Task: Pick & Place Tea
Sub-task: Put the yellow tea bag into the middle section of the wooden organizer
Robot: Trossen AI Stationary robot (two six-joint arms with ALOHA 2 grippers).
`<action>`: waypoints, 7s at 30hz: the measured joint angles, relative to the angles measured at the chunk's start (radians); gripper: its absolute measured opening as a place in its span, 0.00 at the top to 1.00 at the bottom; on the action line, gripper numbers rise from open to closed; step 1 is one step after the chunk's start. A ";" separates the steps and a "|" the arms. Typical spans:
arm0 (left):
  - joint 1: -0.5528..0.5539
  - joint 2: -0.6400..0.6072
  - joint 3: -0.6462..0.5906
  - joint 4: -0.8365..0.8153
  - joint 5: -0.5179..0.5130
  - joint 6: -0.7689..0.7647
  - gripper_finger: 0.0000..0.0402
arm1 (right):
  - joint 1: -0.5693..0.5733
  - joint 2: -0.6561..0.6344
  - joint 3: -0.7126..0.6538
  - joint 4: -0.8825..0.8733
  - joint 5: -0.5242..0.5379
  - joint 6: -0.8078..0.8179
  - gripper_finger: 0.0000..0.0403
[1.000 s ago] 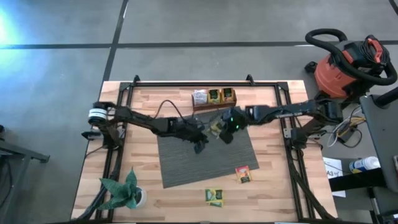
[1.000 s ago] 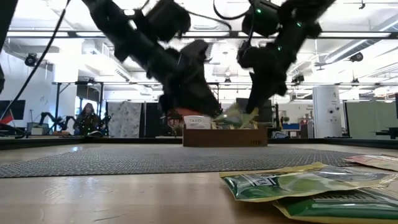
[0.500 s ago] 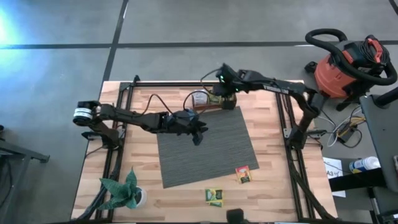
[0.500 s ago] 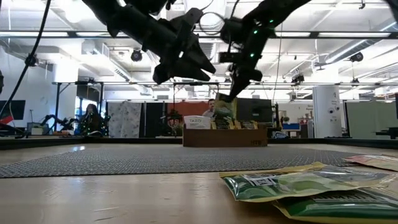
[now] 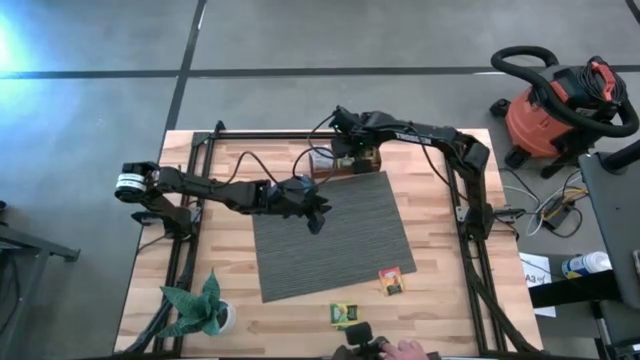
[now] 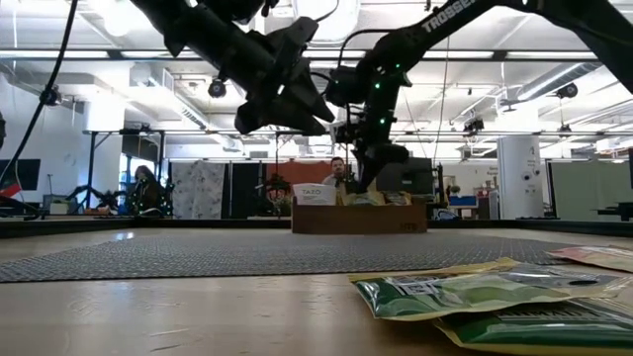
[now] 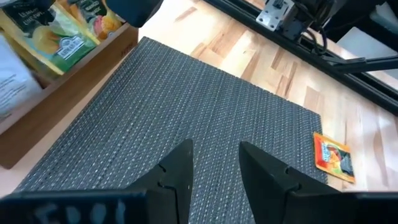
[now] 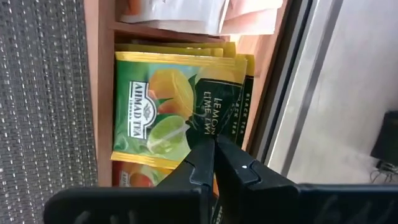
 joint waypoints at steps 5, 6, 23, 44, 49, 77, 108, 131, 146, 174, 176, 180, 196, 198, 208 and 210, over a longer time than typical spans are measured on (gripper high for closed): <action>0.000 0.000 0.000 -0.022 -0.014 0.003 0.69 | 0.001 0.000 -0.002 0.010 -0.003 -0.001 0.98; 0.000 0.000 0.000 -0.023 -0.016 0.007 0.69 | 0.001 -0.001 -0.002 0.015 -0.003 0.001 0.98; 0.000 0.000 0.000 -0.025 -0.041 0.014 0.69 | 0.013 -0.008 -0.008 -0.019 -0.023 0.120 0.92; -0.043 0.000 0.000 -0.038 -0.037 -0.018 0.69 | 0.095 -0.362 -0.273 -0.119 -0.198 0.452 0.62; -0.068 0.005 0.000 -0.038 -0.031 -0.028 0.69 | 0.230 -0.580 -0.545 -0.101 -0.253 0.618 0.66; -0.242 0.251 0.154 -0.089 0.462 -0.095 0.69 | 1.007 -0.600 -1.080 0.934 -0.282 1.961 0.67; -0.437 0.428 0.154 0.234 0.569 -0.200 0.69 | 1.050 -0.178 -0.655 0.759 -0.111 2.180 0.67; -0.509 0.569 0.296 0.311 0.394 -0.437 0.69 | 1.049 -0.183 -0.651 0.744 -0.167 2.065 0.67; -0.510 0.642 0.333 0.313 0.379 -0.479 0.69 | 1.048 -0.210 -0.644 0.751 -0.171 1.966 0.64; -0.516 0.646 0.535 -0.228 0.114 -0.284 0.69 | 1.026 -0.185 -0.644 0.819 -0.223 1.926 0.66; -0.516 0.647 0.544 -0.237 0.107 -0.265 0.69 | 1.026 -0.185 -0.644 0.816 -0.208 1.925 0.65; -0.516 0.646 0.527 -0.223 0.108 -0.281 0.69 | 1.026 -0.191 -0.644 0.798 -0.141 1.926 0.65; -0.517 0.643 0.492 -0.179 0.122 -0.316 0.69 | 0.979 -0.181 -0.645 0.763 -0.119 1.934 0.66; -0.516 0.643 0.492 -0.179 0.122 -0.317 0.69 | 0.977 -0.180 -0.645 0.763 -0.113 1.922 0.66; -0.516 0.643 0.492 -0.177 0.126 -0.319 0.69 | 0.977 -0.186 -0.644 0.647 -0.087 1.927 0.67; -0.516 0.643 0.491 -0.174 0.126 -0.315 0.69 | 0.976 -0.186 -0.644 0.653 -0.106 1.920 0.67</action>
